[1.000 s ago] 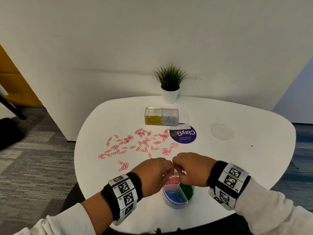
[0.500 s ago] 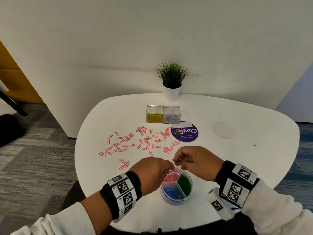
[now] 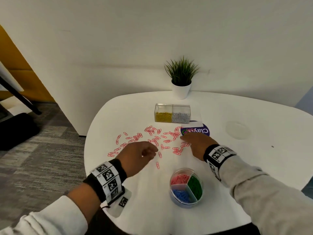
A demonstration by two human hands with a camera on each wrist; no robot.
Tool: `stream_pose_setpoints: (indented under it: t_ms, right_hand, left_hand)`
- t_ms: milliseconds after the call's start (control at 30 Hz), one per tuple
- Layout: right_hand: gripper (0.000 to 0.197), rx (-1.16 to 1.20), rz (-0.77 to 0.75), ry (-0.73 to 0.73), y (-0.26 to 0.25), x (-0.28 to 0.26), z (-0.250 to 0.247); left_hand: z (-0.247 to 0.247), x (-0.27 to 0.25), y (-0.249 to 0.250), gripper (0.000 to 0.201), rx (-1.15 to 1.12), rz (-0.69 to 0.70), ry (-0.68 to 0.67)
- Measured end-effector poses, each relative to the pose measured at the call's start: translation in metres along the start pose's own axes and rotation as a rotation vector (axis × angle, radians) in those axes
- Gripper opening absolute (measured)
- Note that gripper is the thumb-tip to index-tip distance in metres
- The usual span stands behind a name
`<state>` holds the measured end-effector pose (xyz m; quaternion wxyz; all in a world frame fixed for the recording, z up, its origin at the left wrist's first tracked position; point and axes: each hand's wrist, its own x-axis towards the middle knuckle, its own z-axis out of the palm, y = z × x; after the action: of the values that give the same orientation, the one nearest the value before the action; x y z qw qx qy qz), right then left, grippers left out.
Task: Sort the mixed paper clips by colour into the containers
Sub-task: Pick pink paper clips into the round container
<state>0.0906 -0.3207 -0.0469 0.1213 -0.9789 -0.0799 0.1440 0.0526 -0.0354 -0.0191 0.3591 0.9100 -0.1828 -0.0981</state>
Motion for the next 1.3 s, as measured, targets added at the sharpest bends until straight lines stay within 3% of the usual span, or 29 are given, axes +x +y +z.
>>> stream_pose_setpoints:
  t_ms: [67, 167, 300, 467, 633, 733, 867, 1000, 1133, 1300]
  right_hand:
    - [0.058, -0.087, -0.06, -0.026, -0.003, 0.011, 0.003]
    - [0.036, -0.156, -0.105, -0.009, -0.003, 0.019, 0.005]
    - [0.014, -0.17, -0.049, 0.04, -0.003, 0.018, 0.004]
    - [0.02, -0.067, 0.096, 0.072, 0.004, 0.012, 0.008]
    - [0.009, 0.11, 0.154, 0.091, 0.015, -0.007, -0.004]
    - [0.014, 0.322, 0.037, 0.15, 0.0, -0.034, -0.018]
    - [0.016, 0.535, -0.215, 0.077, -0.033, -0.08, -0.029]
    - [0.01, 0.384, -0.263, 0.008, -0.04, -0.095, -0.016]
    - [0.018, 0.181, -0.255, -0.003, -0.036, -0.099, -0.01]
    - [0.018, 0.379, -0.171, 0.092, -0.025, -0.097, -0.005]
  left_hand:
    - [-0.017, 0.002, -0.031, 0.026, 0.15, -0.094, -0.028]
    - [-0.027, -0.006, -0.062, 0.039, 0.264, -0.178, -0.094]
    - [-0.016, -0.01, -0.076, 0.054, 0.41, -0.11, -0.193]
    - [-0.01, -0.006, -0.072, 0.023, 0.574, -0.004, -0.239]
    - [-0.005, -0.007, -0.066, 0.024, 0.648, 0.045, -0.245]
    - [-0.005, -0.006, -0.068, 0.016, 0.668, -0.006, -0.227]
    - [-0.003, -0.004, -0.065, 0.015, 0.669, -0.058, -0.175]
    - [0.002, -0.005, -0.053, 0.014, 0.697, -0.051, -0.161]
    - [0.003, -0.006, -0.048, 0.015, 0.714, -0.104, -0.158]
    - [-0.002, -0.005, -0.055, 0.016, 0.67, -0.189, -0.106]
